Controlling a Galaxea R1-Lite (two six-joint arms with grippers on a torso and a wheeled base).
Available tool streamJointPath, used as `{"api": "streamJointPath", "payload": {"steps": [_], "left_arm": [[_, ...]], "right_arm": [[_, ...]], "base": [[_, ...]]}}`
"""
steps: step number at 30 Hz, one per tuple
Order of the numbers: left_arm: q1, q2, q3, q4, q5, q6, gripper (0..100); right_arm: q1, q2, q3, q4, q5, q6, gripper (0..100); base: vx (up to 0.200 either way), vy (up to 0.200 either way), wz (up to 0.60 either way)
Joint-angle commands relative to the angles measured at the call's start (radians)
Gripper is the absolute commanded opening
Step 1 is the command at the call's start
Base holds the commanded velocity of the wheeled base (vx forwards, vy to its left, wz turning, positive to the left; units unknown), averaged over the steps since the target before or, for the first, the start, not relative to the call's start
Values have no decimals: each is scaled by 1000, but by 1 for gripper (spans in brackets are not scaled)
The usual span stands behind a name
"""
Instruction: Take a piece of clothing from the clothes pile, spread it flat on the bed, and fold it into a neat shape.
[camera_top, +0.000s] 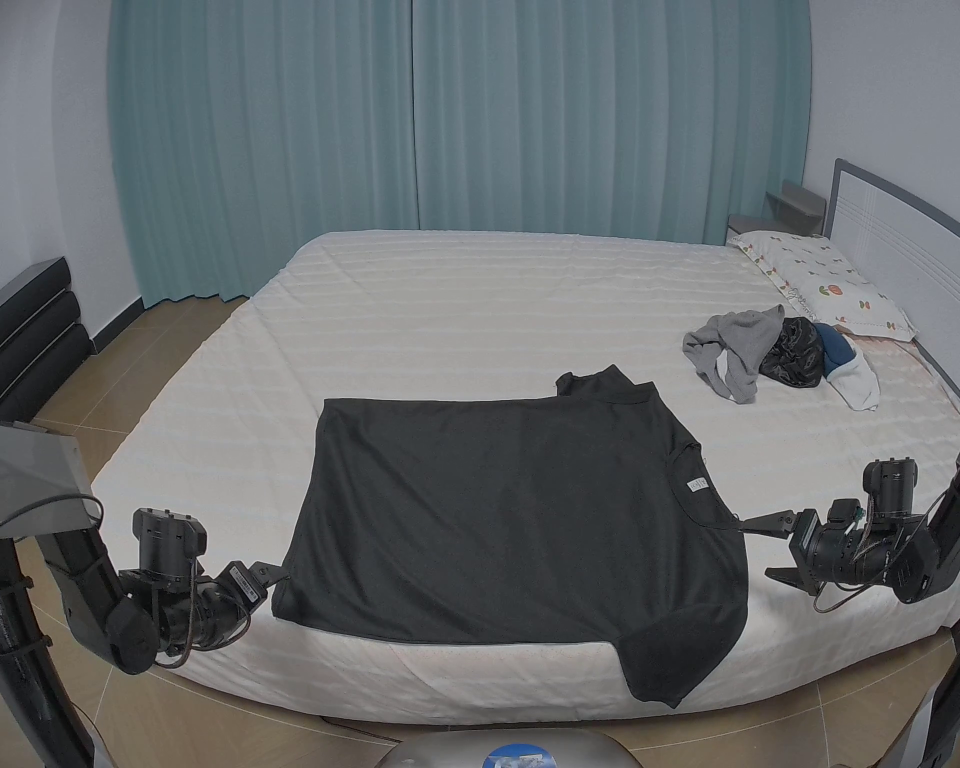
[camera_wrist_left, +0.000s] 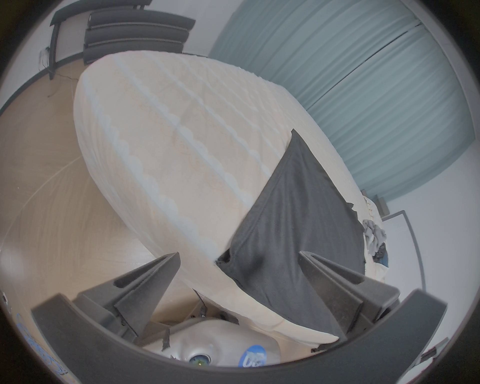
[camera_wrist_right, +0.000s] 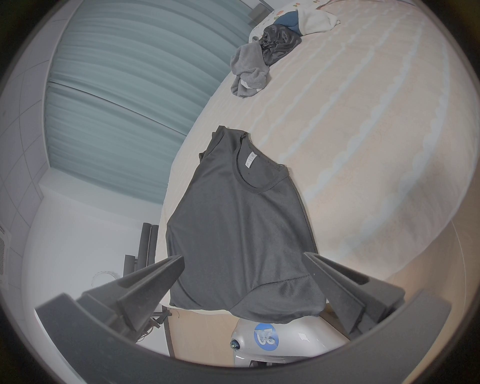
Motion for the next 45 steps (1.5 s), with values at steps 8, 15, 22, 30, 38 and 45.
{"api": "streamJointPath", "payload": {"steps": [8, 15, 22, 30, 38, 45], "left_arm": [[-138, 213, -72, -115, 194, -3, 100], [-144, 221, -125, -114, 199, -50, 100], [-143, 214, -94, -115, 211, -76, 0], [-141, 161, -43, -117, 248, -99, 0], [-143, 164, -19, -124, 249, -98, 0], [-140, 164, -3, -138, 248, -102, 0]], "right_arm": [[-6, 8, 13, -2, 8, 0, 100], [-6, 7, 11, -3, 9, 14, 100], [-6, 12, 17, -51, 6, 34, 100], [-6, 28, 19, -61, 0, 29, 100], [-7, 45, 28, -75, -11, 14, 100], [11, 123, 22, -75, -78, -69, 100]], "base": [[0, 0, 0], [0, 0, 0], [0, 0, 0], [0, 0, 0], [0, 0, 0], [0, 0, 0]]}}
